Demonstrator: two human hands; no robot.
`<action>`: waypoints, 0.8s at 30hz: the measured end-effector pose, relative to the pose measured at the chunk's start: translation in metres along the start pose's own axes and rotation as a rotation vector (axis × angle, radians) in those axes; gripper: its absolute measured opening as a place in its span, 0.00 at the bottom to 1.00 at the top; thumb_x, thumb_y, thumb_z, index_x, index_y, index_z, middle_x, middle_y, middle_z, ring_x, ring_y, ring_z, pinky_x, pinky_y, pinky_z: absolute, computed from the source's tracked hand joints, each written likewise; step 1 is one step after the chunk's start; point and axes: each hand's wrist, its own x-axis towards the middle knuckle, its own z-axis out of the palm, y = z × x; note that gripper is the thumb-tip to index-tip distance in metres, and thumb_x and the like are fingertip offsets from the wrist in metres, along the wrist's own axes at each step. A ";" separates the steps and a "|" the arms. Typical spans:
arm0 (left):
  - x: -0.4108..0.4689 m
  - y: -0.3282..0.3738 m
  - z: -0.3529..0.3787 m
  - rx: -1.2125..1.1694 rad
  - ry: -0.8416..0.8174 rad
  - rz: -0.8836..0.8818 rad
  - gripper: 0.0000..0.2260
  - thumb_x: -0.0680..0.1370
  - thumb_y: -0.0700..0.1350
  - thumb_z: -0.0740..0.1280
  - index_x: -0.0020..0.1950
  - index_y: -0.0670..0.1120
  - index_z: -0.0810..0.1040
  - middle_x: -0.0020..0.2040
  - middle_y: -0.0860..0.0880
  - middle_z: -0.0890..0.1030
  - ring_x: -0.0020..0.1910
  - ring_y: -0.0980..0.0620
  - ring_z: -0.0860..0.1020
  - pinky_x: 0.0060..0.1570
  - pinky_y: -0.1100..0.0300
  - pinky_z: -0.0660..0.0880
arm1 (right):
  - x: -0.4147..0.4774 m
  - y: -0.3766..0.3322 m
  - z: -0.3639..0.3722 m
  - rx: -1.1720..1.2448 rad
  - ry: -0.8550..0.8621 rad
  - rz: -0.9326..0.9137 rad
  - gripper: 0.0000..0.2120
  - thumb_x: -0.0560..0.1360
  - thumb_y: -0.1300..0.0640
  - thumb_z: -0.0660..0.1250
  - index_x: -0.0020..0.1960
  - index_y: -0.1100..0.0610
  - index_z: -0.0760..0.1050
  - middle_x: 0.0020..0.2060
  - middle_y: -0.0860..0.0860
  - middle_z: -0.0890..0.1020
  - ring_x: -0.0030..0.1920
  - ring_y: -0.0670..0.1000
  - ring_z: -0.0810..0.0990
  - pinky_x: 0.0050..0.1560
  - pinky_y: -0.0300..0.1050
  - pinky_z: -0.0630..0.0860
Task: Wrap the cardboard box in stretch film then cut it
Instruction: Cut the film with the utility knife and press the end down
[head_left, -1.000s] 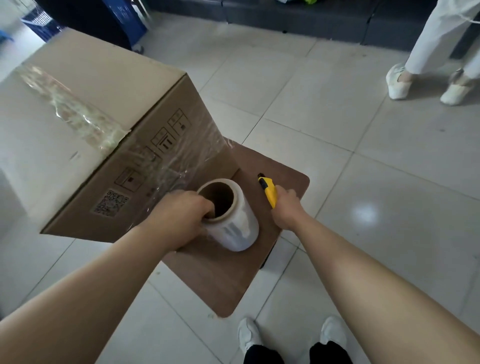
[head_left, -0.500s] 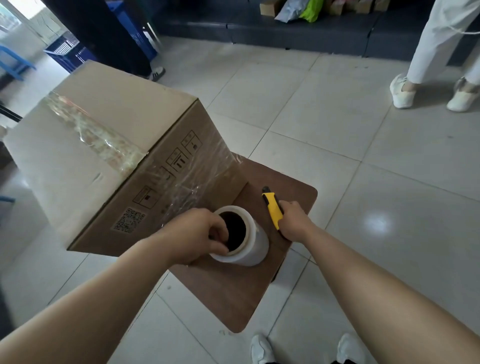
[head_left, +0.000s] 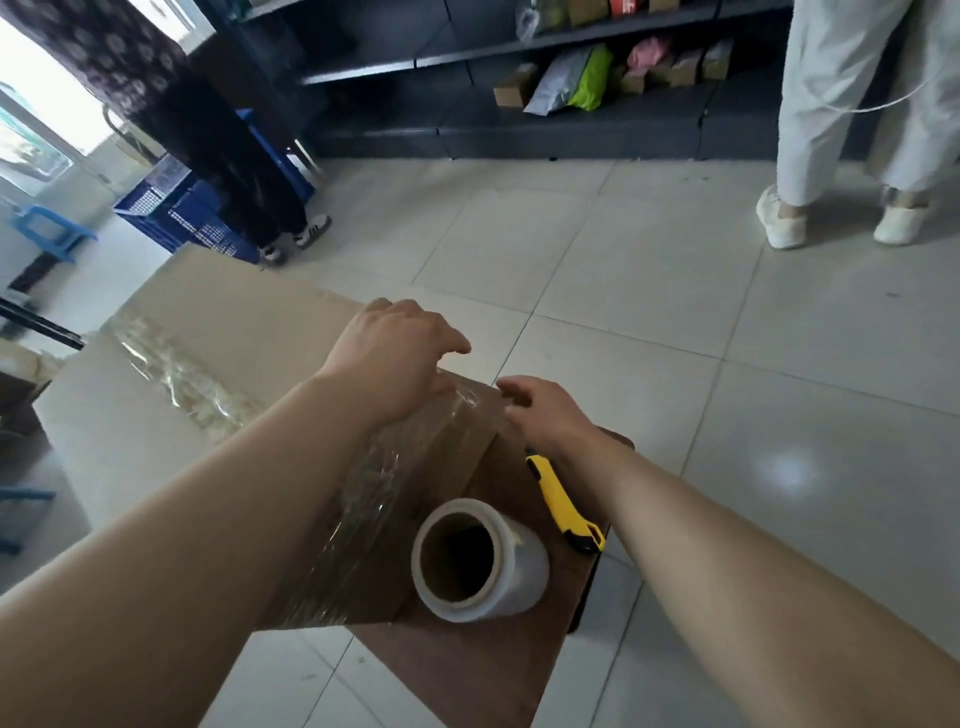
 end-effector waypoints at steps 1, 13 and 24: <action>0.010 -0.002 -0.001 0.060 -0.044 -0.003 0.20 0.76 0.61 0.64 0.66 0.60 0.74 0.63 0.58 0.78 0.65 0.53 0.72 0.62 0.57 0.63 | 0.004 -0.001 0.001 -0.002 -0.008 0.004 0.23 0.77 0.66 0.60 0.71 0.57 0.71 0.66 0.53 0.76 0.65 0.52 0.75 0.63 0.46 0.73; 0.049 -0.002 0.015 0.390 -0.252 -0.107 0.17 0.73 0.62 0.68 0.55 0.54 0.79 0.48 0.55 0.82 0.48 0.53 0.79 0.49 0.58 0.64 | 0.040 0.016 0.027 -0.008 -0.070 -0.043 0.15 0.76 0.62 0.66 0.61 0.53 0.79 0.59 0.50 0.81 0.57 0.48 0.77 0.57 0.42 0.73; 0.052 0.001 0.027 0.469 -0.139 -0.336 0.06 0.74 0.49 0.67 0.50 0.57 0.81 0.44 0.56 0.81 0.49 0.52 0.76 0.47 0.57 0.62 | 0.054 0.030 0.016 -0.098 -0.158 -0.138 0.02 0.77 0.56 0.65 0.47 0.52 0.77 0.45 0.45 0.79 0.49 0.49 0.78 0.51 0.47 0.75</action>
